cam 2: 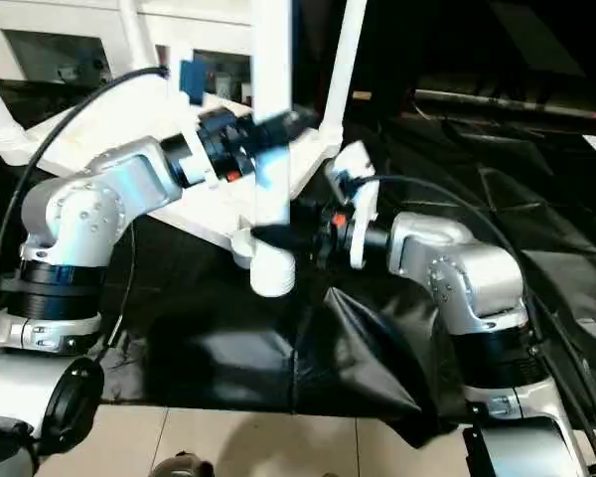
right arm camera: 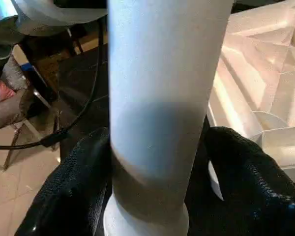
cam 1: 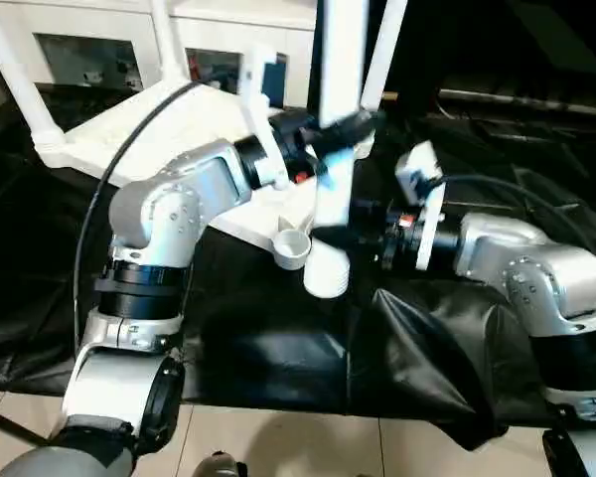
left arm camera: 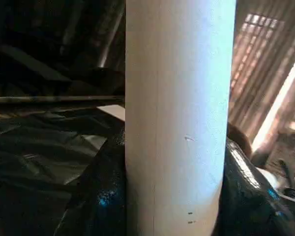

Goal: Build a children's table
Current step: Pick table leg

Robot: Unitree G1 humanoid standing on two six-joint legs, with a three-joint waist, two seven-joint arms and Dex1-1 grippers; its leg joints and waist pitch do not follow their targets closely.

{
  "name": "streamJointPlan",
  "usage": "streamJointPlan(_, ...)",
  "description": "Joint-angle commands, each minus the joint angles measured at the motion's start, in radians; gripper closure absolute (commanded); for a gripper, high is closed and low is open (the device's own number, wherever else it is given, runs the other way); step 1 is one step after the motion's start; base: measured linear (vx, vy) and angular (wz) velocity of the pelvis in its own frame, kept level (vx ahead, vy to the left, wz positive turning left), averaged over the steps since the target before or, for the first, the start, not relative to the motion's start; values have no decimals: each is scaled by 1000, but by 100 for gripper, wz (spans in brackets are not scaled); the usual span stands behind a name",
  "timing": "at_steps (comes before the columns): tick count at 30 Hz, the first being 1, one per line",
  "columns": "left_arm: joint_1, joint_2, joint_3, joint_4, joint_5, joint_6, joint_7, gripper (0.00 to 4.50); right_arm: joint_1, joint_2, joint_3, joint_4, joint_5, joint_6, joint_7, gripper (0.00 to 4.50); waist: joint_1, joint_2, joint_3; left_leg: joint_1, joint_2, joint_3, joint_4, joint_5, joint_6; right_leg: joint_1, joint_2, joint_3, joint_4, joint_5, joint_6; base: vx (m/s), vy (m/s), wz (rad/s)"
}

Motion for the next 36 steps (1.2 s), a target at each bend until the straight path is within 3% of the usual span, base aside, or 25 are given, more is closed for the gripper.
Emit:
streamJointPlan(1,-25,2,-17,-17,-2,-9,-20,270,-7,-1,0,5,6,12,3,128,2,-10,-81,22,58,-20,-64,-82,0,48,-92,50,-73,-79,-223,0,0,0)
streamJointPlan(17,-16,2,-21,-34,-1,-21,-64,270,3,12,20,17,26,43,29,128,4,-19,-82,21,58,-20,-64,-71,5,48,-93,49,-71,-73,-224,0,0,0)
streamJointPlan(36,-12,9,-42,-41,6,-16,-97,270,-10,25,11,44,18,34,33,128,4,-18,-82,23,59,-21,-65,-77,-9,49,-93,49,-68,-50,-232,0,0,0)
